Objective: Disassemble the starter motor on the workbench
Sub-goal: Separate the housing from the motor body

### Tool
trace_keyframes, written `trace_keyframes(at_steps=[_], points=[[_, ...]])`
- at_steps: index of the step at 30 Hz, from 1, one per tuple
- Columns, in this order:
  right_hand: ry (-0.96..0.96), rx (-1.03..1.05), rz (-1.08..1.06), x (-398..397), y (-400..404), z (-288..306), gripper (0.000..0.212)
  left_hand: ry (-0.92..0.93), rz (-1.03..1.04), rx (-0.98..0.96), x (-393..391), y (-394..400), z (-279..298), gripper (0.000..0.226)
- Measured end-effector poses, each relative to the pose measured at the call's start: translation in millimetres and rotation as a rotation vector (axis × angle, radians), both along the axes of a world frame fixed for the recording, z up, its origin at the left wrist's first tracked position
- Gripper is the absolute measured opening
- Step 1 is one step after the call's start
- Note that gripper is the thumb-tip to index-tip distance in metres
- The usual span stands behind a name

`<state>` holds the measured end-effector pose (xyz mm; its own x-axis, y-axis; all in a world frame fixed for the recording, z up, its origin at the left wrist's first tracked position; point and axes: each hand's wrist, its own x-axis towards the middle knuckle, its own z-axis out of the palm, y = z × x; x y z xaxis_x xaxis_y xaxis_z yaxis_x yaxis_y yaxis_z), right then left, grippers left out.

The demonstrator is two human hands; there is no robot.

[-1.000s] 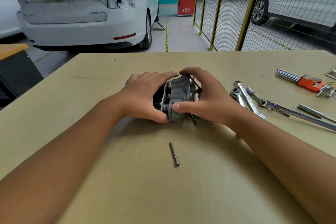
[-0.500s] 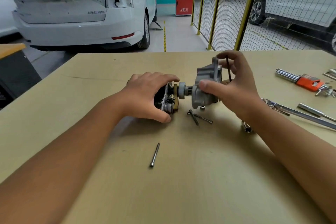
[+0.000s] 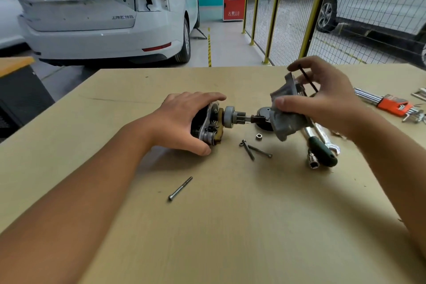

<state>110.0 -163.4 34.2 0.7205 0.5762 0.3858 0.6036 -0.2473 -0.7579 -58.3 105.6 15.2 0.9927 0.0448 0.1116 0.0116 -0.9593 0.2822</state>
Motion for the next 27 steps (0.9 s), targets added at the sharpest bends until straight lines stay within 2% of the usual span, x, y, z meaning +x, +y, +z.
trace_keyframes(at_steps=[3,5,13,17,23,27], points=[[-0.121,-0.175,-0.012,6.8,-7.1,-2.0,0.088,-0.003,-0.007,0.010,-0.1,1.0,0.2,0.107],[-0.161,-0.212,-0.047,11.8,-8.1,-7.6,0.091,-0.007,-0.012,0.018,0.2,1.6,-0.5,0.107],[-0.082,-0.015,-0.331,27.6,-18.3,-8.3,0.095,-0.018,-0.024,0.044,2.5,5.2,-3.7,0.108],[-0.159,0.033,-0.505,32.9,-20.6,-12.0,0.093,-0.027,-0.020,0.036,2.5,6.9,-6.3,0.108],[-0.210,0.122,-0.464,28.5,-8.1,-17.7,0.091,-0.080,-0.009,0.062,5.4,4.4,-11.8,0.109],[-0.214,0.018,-0.424,40.8,26.6,-1.8,0.100,-0.119,-0.007,0.039,6.9,4.7,-13.8,0.107]])
